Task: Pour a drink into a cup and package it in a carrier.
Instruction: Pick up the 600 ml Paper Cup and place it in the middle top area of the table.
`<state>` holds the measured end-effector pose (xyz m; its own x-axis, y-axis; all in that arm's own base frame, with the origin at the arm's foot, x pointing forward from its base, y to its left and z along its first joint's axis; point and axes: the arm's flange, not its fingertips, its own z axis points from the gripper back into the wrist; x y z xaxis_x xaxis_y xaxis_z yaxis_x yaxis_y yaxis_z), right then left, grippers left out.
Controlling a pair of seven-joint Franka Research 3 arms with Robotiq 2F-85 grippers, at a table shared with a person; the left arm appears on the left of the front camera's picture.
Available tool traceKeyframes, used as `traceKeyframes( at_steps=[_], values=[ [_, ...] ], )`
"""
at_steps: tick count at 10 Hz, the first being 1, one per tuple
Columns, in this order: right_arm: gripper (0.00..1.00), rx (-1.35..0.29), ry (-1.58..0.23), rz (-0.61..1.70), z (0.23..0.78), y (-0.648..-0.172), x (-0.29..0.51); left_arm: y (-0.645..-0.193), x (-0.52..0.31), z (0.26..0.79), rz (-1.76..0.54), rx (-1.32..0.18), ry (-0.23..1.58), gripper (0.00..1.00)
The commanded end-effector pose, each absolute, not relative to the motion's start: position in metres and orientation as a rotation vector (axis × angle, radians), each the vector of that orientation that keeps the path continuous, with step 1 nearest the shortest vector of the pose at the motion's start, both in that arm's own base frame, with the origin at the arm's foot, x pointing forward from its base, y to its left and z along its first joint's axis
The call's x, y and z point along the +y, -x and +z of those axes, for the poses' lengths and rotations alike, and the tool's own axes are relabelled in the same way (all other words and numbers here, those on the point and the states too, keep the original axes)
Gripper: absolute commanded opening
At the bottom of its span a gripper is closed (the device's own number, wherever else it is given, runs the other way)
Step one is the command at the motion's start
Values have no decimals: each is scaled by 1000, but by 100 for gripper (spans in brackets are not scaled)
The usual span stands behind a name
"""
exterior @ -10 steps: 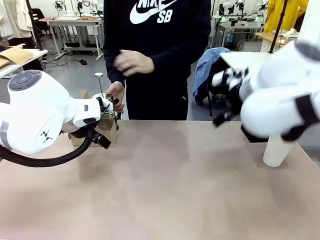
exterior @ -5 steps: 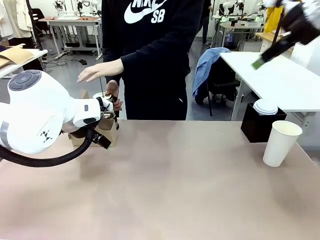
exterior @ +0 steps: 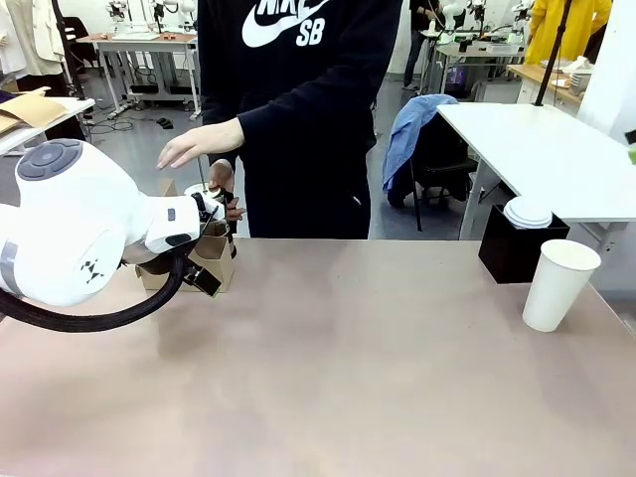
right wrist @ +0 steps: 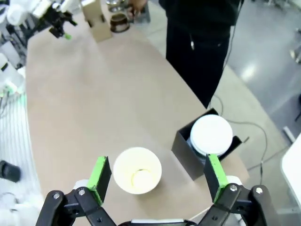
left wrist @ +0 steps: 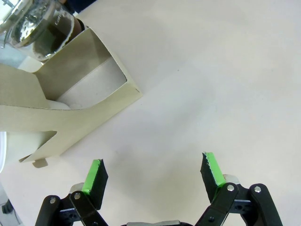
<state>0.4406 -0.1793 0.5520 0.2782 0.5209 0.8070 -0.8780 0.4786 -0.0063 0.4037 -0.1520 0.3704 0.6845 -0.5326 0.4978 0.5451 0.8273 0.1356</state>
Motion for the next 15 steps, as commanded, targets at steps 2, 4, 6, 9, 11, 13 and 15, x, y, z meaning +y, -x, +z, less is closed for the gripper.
traceKeyframes(
  at_steps=[2, 4, 6, 9, 11, 13, 15],
  values=[
    [100, -848, -497, 992, 552, -441, -179, -404, -152, 370, -604, -550, 25, 100],
    [100, -848, -497, 992, 552, -441, -179, -404, -152, 370, -604, -550, 25, 100],
    [100, -848, -497, 992, 552, -441, -179, -404, -152, 370, -604, -550, 25, 100],
    [100, -1067, -620, 1029, 485, -452, -228, -404, -152, 370, -604, -550, 25, 100],
    [100, -1223, -708, 996, 415, -455, -258, -404, -152, 370, -604, -550, 25, 100],
    [100, -1235, -810, 978, 350, -467, -278, -404, -152, 370, -604, -550, 25, 100],
    [100, -1232, -825, 1014, 298, -481, -281, -404, -152, 370, -604, -550, 25, 100]
  ],
)
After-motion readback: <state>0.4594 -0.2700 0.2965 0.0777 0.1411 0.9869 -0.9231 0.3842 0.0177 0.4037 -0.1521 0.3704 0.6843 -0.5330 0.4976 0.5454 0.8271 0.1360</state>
